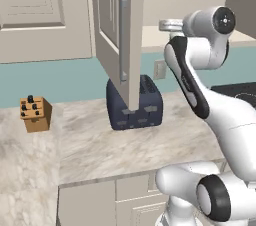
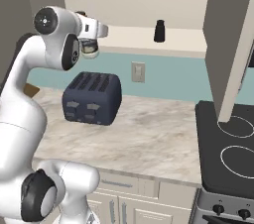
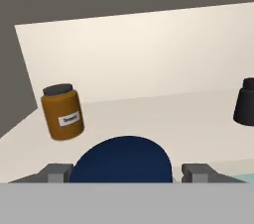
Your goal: Collect the turmeric, mayonnaise, and shaker from the cabinet and place them next to the stove.
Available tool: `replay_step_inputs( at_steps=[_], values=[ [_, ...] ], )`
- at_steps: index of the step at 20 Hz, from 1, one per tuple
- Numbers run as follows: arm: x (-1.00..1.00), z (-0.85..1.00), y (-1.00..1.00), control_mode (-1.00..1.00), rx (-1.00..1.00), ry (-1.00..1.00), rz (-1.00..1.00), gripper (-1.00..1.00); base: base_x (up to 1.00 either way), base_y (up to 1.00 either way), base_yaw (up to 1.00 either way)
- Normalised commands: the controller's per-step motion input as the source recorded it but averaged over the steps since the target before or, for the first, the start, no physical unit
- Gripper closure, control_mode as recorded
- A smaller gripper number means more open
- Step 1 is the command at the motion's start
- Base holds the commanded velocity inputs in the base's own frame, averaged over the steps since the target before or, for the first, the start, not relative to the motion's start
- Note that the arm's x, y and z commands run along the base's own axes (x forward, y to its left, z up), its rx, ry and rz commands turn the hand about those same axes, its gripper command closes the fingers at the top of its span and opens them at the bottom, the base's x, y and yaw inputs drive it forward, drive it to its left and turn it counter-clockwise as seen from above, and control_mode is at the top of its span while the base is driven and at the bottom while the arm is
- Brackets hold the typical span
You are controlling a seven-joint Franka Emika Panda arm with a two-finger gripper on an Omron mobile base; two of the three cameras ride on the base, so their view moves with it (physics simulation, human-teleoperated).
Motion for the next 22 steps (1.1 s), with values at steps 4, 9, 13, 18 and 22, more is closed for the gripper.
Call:
replay_step_inputs(
  at_steps=[4,9,13,18,22],
  values=[
    [-0.88,-0.02,-0.47,-1.0,0.0,0.01,0.08,1.0,0.0,0.0,0.0],
    [-0.87,-0.23,-0.38,-1.0,0.0,0.04,0.06,1.0,0.0,0.0,0.0],
    [-0.77,-0.48,-0.37,-1.0,0.0,0.11,0.02,1.0,0.0,0.0,0.0],
    [-0.44,-0.68,-0.47,-1.0,0.0,0.09,0.0,1.0,0.0,0.0,0.0],
    [-0.18,-0.63,-0.51,-1.0,0.0,0.08,0.0,1.0,0.0,0.0,0.0]
  ],
)
